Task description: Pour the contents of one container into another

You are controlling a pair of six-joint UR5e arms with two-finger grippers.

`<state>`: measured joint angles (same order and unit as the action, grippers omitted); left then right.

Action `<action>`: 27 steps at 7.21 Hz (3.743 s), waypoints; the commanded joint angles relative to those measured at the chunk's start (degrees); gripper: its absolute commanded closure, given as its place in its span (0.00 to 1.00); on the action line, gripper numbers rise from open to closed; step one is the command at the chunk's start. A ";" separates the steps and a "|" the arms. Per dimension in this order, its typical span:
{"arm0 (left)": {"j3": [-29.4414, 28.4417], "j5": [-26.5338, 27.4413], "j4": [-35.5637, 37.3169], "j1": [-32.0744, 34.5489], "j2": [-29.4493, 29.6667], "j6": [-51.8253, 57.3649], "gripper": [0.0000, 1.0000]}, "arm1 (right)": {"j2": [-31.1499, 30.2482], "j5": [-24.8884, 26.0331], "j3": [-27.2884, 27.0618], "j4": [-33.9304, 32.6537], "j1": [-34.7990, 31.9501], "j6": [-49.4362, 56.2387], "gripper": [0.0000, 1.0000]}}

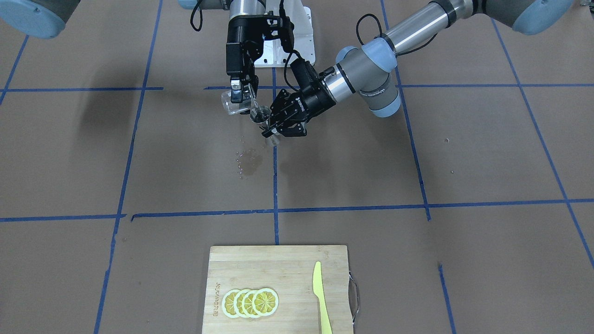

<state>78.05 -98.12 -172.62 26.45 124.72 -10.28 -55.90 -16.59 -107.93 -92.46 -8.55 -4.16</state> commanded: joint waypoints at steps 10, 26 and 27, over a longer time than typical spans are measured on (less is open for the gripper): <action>0.35 -0.05 -0.09 0.18 -0.26 0.09 1.00 | -5.16 -9.32 -4.82 14.02 -3.40 -18.49 1.00; 0.44 -0.05 -0.62 0.35 -0.44 0.09 1.00 | -37.09 -17.79 6.48 51.12 -5.43 -70.78 1.00; 0.44 -0.05 -0.62 0.35 -0.44 0.09 1.00 | -37.44 -17.08 7.55 51.85 -5.34 -71.86 1.00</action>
<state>78.46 -98.20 -173.23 26.80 124.31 -10.20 -92.86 -34.79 -102.72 -42.75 -13.94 -73.98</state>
